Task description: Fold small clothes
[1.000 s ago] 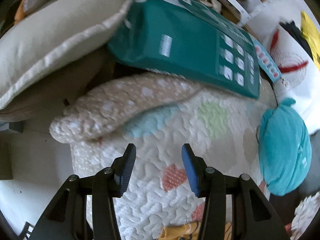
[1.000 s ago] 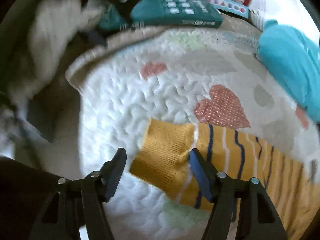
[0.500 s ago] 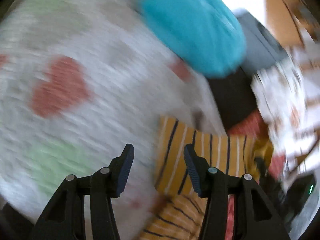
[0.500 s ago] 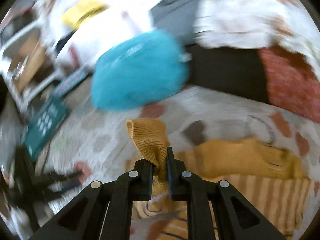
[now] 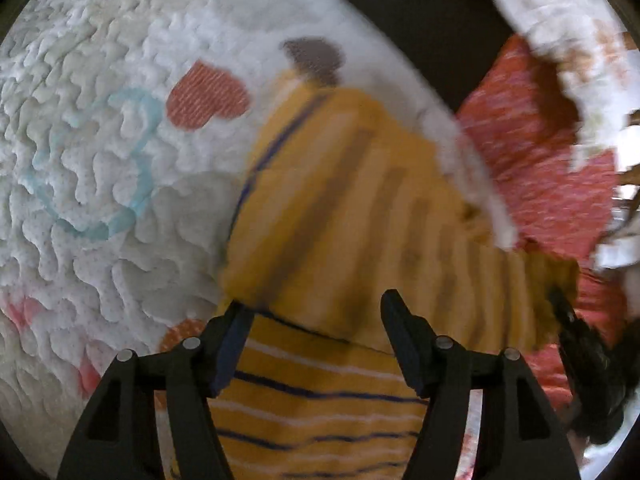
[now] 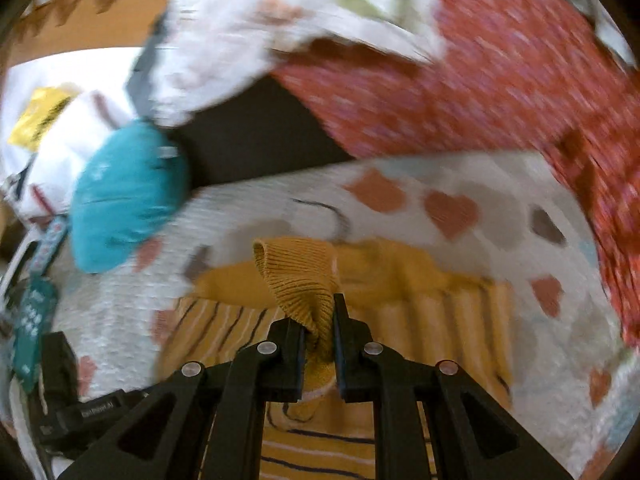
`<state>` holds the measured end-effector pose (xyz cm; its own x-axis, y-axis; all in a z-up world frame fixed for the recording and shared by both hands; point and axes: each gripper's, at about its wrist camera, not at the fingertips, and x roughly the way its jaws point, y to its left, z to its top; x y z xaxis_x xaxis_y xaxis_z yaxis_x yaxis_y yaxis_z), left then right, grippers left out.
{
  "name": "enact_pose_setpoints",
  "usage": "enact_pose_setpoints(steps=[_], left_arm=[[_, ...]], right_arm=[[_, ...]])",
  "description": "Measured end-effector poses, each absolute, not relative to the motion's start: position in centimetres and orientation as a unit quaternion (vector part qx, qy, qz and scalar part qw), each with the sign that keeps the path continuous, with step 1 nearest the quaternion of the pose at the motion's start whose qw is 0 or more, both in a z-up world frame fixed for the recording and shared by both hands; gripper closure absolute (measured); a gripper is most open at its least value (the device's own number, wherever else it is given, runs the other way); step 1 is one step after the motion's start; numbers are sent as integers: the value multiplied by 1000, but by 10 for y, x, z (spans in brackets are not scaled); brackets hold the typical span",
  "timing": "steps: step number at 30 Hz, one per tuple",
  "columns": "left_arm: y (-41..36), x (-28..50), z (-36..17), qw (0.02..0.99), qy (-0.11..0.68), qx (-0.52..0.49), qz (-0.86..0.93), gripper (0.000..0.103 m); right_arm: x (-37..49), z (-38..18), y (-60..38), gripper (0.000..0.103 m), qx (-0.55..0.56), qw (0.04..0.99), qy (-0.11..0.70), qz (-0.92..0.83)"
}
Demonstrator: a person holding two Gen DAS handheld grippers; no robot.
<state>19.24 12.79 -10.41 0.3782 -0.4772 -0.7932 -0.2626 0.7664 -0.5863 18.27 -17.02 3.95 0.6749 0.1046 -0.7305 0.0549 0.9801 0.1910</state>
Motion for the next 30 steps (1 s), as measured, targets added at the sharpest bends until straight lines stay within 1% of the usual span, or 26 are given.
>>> enact_pose_setpoints(steps=[2,6,9,10,11,12,13,17,20,25,28,30], left_arm=[[127,195,-110,760,553,-335,-65,39],[111,197,-101,779,559,-277,-58,38],[102,197,-99,793,560,-234,-50,38],[101,196,-99,794,561,-227,-48,41],[102,194,-97,795,564,-220,-46,52],[102,193,-95,795,564,-218,-52,61],[103,193,-88,795,560,-222,-68,73],[116,190,-57,825,515,-219,-79,74],[122,200,-70,814,535,-221,-61,74],[126,215,-102,783,579,-225,-30,74],[133,213,-96,783,579,-226,-31,73],[140,210,-91,783,577,-227,-34,71]], right_arm=[[181,20,-191,91,93,905,414,-17],[182,-35,-238,90,119,876,464,-60],[178,-58,-265,90,123,862,481,-104],[174,-59,-277,90,130,859,479,-124],[171,-59,-284,90,140,857,478,-132],[167,-57,-292,90,152,855,477,-137],[162,-52,-297,89,159,856,473,-139],[146,-23,-287,89,144,881,439,-103],[149,-16,-268,89,145,887,436,-54],[162,-48,-250,85,175,862,473,-36],[164,-71,-260,87,189,846,495,-60],[159,-70,-270,87,198,848,489,-54]])
